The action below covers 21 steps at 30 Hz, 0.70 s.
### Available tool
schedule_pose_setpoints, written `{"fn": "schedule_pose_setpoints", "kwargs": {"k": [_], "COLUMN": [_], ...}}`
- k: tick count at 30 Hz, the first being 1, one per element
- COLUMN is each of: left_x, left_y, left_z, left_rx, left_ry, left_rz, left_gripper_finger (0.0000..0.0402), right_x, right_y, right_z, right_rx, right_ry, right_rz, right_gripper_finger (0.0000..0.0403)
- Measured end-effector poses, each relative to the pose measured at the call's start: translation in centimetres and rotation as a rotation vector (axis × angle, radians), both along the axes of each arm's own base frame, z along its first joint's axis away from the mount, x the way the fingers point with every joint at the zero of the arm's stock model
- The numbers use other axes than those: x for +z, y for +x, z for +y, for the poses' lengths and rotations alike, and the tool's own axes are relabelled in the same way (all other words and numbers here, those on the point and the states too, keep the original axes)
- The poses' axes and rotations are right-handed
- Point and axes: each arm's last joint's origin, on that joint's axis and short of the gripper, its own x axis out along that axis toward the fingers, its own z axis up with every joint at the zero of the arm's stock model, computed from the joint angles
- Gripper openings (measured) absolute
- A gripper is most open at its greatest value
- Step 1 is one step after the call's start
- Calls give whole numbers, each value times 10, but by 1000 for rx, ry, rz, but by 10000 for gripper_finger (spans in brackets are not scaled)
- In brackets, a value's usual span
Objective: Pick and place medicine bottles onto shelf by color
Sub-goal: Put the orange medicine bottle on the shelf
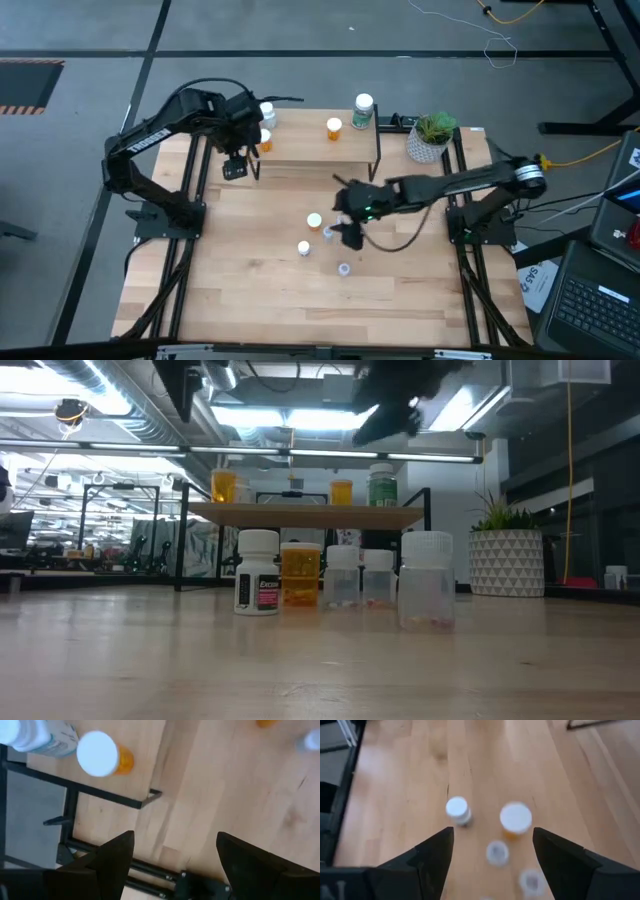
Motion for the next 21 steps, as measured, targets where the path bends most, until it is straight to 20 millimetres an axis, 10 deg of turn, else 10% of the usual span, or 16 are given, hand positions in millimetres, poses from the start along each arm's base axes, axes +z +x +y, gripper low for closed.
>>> {"fn": "schedule_pose_setpoints", "kwargs": {"k": [21], "left_x": [33], "left_y": [-71], "left_z": [-29], "left_rx": [30], "left_ry": [82], "left_rz": [-213], "left_gripper_finger": [279], "right_x": [-89], "right_y": [76], "right_z": [-17], "right_rx": [85], "right_ry": [-226], "right_rz": [133], "right_gripper_finger": [275]}}
